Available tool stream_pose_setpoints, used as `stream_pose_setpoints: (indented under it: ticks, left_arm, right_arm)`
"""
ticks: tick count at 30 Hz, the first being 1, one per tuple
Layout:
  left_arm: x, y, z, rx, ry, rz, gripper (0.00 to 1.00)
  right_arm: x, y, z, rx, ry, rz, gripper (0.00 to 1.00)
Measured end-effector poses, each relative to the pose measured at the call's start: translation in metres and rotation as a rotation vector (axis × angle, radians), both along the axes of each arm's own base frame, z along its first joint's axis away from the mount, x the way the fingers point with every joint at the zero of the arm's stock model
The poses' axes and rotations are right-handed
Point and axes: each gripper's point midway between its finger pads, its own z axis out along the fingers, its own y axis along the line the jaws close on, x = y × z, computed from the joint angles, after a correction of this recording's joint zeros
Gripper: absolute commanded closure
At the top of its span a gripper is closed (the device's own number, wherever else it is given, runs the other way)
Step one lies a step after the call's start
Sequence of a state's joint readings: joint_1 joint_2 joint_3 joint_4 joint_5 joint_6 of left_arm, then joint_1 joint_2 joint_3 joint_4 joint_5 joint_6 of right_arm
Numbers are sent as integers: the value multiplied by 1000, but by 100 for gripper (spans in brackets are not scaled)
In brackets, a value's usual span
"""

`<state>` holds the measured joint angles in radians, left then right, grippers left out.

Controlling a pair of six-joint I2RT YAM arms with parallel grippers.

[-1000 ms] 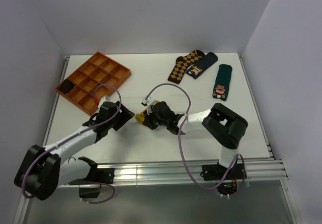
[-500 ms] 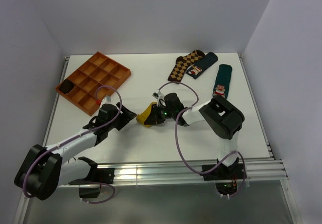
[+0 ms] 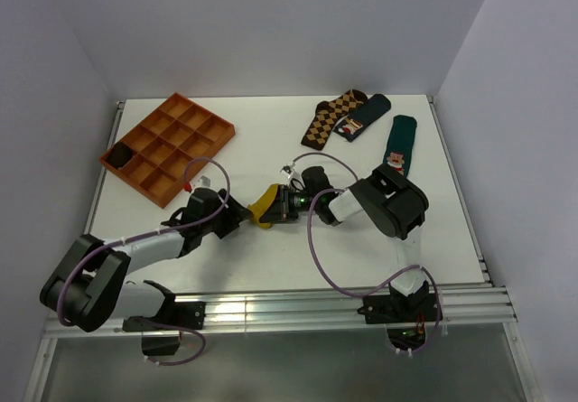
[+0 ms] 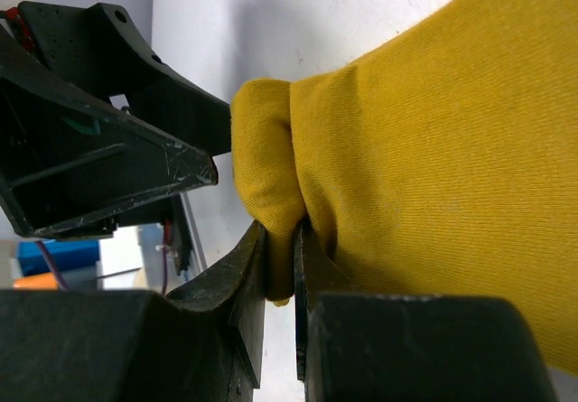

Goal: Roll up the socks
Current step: Roll the sock at the center of the board.

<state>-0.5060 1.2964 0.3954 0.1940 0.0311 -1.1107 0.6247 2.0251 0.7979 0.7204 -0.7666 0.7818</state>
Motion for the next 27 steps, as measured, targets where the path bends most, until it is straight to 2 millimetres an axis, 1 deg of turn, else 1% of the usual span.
stream_pose_setpoints:
  ticks: [5,12,15,21,22,24,25,27]
  left_arm:
    - [6,-10,0,-19,-12,-9,36]
    - [20,-19,-1,-39,-23,2,39]
    - [25,-22,-2,-44,-24,4,43]
    - [27,-23,-8,-41,-16,6,58]
    - [27,-23,-8,-41,-15,6,64]
    - [27,-23,-10,-38,-10,7,69]
    - [27,-24,-11,-36,-8,5,74]
    - [27,-25,-10,-32,-7,2,78]
  right_arm:
    - [0,0,-1,16,30,0,100]
    - [0,-1,-1,19,42,0,100]
    - [0,-1,-1,19,44,-1,100]
    - [0,-2,-1,19,54,-3,100]
    - [0,-2,-1,19,54,-2,100]
    - [0,-2,-1,17,54,-1,100]
    - [-1,-2,-1,15,52,1,98]
    - [-1,-3,0,9,44,2,93]
